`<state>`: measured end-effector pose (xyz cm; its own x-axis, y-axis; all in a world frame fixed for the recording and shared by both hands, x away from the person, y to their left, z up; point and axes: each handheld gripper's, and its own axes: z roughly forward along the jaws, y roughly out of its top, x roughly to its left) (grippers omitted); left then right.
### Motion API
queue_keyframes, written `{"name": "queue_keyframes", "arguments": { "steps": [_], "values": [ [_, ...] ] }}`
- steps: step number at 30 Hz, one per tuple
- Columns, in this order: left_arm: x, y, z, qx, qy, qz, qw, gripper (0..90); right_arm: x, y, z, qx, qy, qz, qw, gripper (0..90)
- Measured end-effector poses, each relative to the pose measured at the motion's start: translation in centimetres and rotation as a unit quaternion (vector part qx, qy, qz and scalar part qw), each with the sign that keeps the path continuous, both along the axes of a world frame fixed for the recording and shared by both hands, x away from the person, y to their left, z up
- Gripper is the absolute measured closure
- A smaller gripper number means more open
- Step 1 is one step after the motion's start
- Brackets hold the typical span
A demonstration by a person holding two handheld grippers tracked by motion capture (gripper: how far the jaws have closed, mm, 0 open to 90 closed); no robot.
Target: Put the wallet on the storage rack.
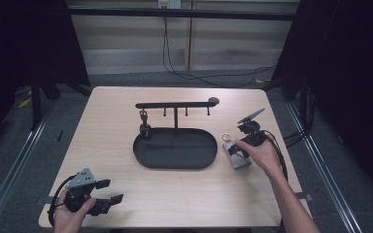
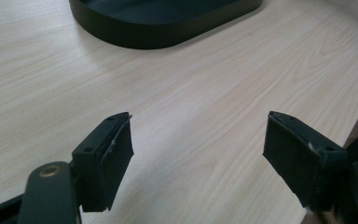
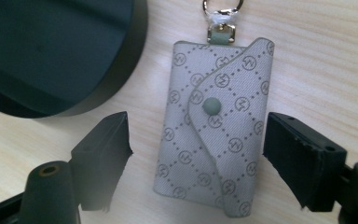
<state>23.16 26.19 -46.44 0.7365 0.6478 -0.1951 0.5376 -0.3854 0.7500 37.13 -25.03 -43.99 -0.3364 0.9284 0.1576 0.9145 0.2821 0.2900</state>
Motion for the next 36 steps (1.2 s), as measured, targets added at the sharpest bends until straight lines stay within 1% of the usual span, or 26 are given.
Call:
{"name": "queue_keyframes", "arguments": {
  "steps": [3, 5, 7, 10, 11, 14, 16, 18, 21, 24, 26, 28, 34, 36],
  "values": [
    [0.0, -0.1, 0.0, 0.0, 0.0, 0.001, 1.0, 23.6, 0.5, 0.1, -0.3, -0.006, 0.006, -0.001, 1.0, 23.9],
    [0.0, 0.0, 0.0, -0.002, 0.001, 0.003, 1.0, 23.6, 0.8, 0.1, -0.5, -0.005, 0.009, -0.003, 0.9999, 24.6],
    [0.1, 0.1, 0.0, -0.004, 0.003, 0.008, 1.0, 23.6, 0.9, 0.0, -0.7, -0.01, 0.014, -0.005, 0.9998, 24.9],
    [0.1, 0.1, 0.0, -0.005, 0.004, 0.008, 0.9999, 23.6, 1.1, 0.0, -1.2, -0.016, 0.021, -0.006, 0.9996, 25.1],
    [0.1, 0.1, 0.0, -0.005, 0.002, 0.008, 1.0, 23.6, 1.2, 0.0, -1.3, -0.018, 0.023, -0.008, 0.9995, 25.4],
    [0.1, 0.1, 0.0, -0.003, 0.003, 0.01, 0.9999, 23.6, 1.4, 0.3, -1.7, -0.025, 0.029, -0.006, 0.9993, 26.6],
    [0.1, 0.1, 0.0, -0.004, 0.004, 0.009, 0.9999, 23.5, 1.6, 0.6, -2.1, -0.04, 0.029, -0.003, 0.9988, 26.3],
    [0.1, 0.1, 0.0, -0.004, 0.005, 0.008, 0.9999, 23.6, 1.7, 0.7, -2.3, -0.044, 0.031, -0.006, 0.9985, 26.3],
    [0.1, 0.1, 0.0, -0.005, 0.003, 0.008, 1.0, 23.5, 1.9, 0.7, -2.7, -0.043, 0.04, -0.008, 0.9982, 25.4],
    [0.1, 0.1, 0.0, -0.003, 0.003, 0.008, 1.0, 23.6, 1.9, 0.7, -2.8, -0.042, 0.04, -0.009, 0.9983, 25.3],
    [0.1, 0.2, 0.1, -0.004, -0.003, 0.011, 0.9999, 23.6, 2.0, 0.7, -2.9, -0.04, 0.043, -0.012, 0.9982, 25.1],
    [0.1, 0.1, 0.0, -0.004, 0.001, 0.009, 1.0, 23.6, 2.1, 0.7, -3.0, -0.041, 0.047, -0.012, 0.998, 25.0],
    [0.1, 0.2, 0.0, -0.002, 0.0, 0.01, 0.9999, 23.6, 2.3, 1.1, -3.5, -0.052, 0.05, -0.01, 0.9973, 24.5],
    [0.1, 0.1, 0.0, -0.004, 0.003, 0.011, 0.9999, 23.6, 2.3, 1.1, -3.5, -0.052, 0.052, -0.017, 0.9971, 25.2]
  ]
}}
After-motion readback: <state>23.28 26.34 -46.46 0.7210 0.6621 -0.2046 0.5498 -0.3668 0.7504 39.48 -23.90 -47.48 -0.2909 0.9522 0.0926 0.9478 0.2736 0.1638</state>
